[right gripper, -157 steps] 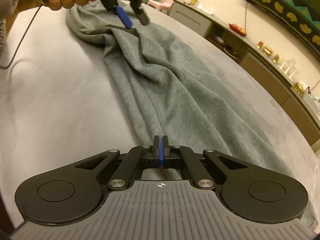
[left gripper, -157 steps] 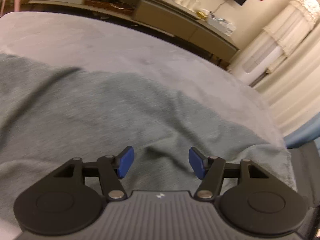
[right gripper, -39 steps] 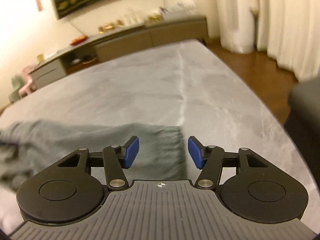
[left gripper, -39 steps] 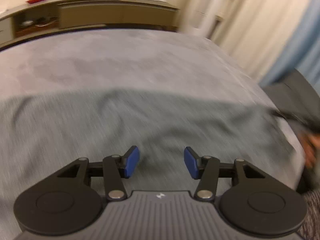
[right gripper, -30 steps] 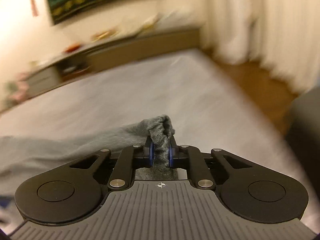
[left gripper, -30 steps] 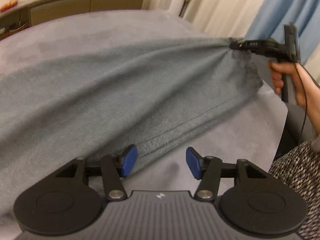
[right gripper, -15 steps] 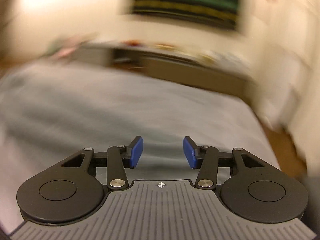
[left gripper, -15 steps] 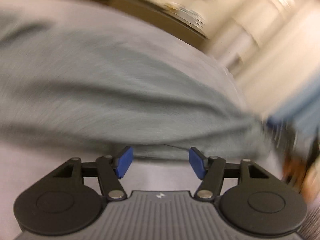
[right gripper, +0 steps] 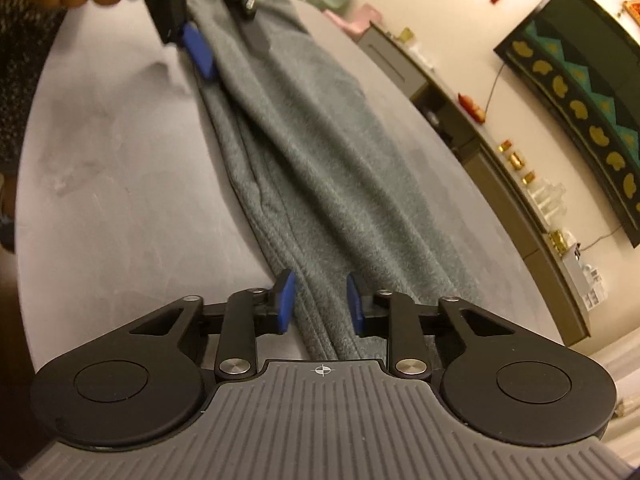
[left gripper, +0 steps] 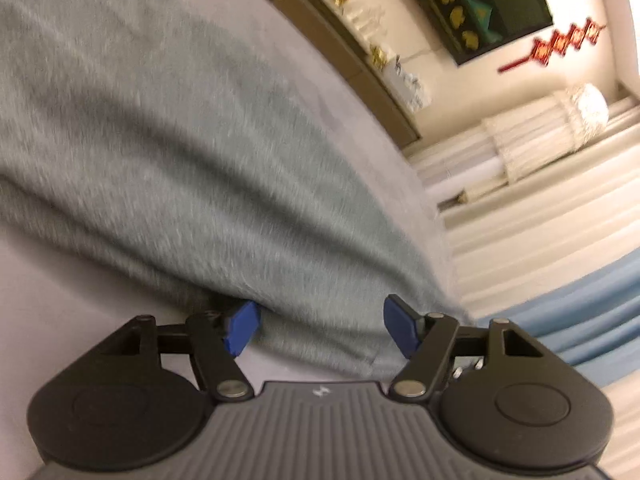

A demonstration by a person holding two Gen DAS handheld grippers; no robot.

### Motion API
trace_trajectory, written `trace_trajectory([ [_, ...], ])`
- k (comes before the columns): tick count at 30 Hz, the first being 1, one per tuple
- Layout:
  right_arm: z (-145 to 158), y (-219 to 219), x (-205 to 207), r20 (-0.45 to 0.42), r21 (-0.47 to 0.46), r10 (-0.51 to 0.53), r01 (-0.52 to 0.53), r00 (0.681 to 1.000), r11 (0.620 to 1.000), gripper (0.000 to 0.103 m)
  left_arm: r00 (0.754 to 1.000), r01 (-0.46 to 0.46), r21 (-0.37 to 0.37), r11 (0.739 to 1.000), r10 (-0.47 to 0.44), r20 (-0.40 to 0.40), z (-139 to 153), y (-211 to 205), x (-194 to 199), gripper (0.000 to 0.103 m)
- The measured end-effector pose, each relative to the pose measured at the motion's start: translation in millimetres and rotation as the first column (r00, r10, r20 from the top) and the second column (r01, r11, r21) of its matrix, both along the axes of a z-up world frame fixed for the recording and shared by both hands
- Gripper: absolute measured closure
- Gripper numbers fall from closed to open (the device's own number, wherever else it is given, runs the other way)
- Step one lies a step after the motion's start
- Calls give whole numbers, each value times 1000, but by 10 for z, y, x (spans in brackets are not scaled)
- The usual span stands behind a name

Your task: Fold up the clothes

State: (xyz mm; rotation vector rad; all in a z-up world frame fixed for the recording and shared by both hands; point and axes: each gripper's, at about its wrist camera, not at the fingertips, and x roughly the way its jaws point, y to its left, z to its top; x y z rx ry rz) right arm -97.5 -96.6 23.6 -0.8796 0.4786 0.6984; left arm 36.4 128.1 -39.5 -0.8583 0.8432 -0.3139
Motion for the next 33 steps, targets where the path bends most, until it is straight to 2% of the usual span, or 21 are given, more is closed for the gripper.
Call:
trace_trajectory([
  [2,27,-26,43,-14,21,-8,9,1000,1000,84,1000,-15,-16,1000,15,14,40,58,3,34],
  [7,39,-45,141,-21,79,-32,34,999,996,84,1000,-13,3,1000,13,23,36,-6,110,34],
  [11,-149,64,175,-10,-30,-41,41,999,999,84,998,-28,6,1000,28,52,49,-16,194,34],
  [15,-192,163,194,8,-66,-33,34,999,997,85,997,-47,-9,999,47,58,55,35,236,34],
  [22,-114,245,266,-32,-40,-42,40,999,998,84,997,-42,30,999,40,70,67,12,247,34],
  [30,-148,421,330,-43,-40,-29,27,999,999,83,997,-50,25,998,48,67,19,21,338,34],
  [33,-97,378,446,-114,-8,-45,44,992,999,83,996,-48,19,999,46,73,15,63,330,34],
])
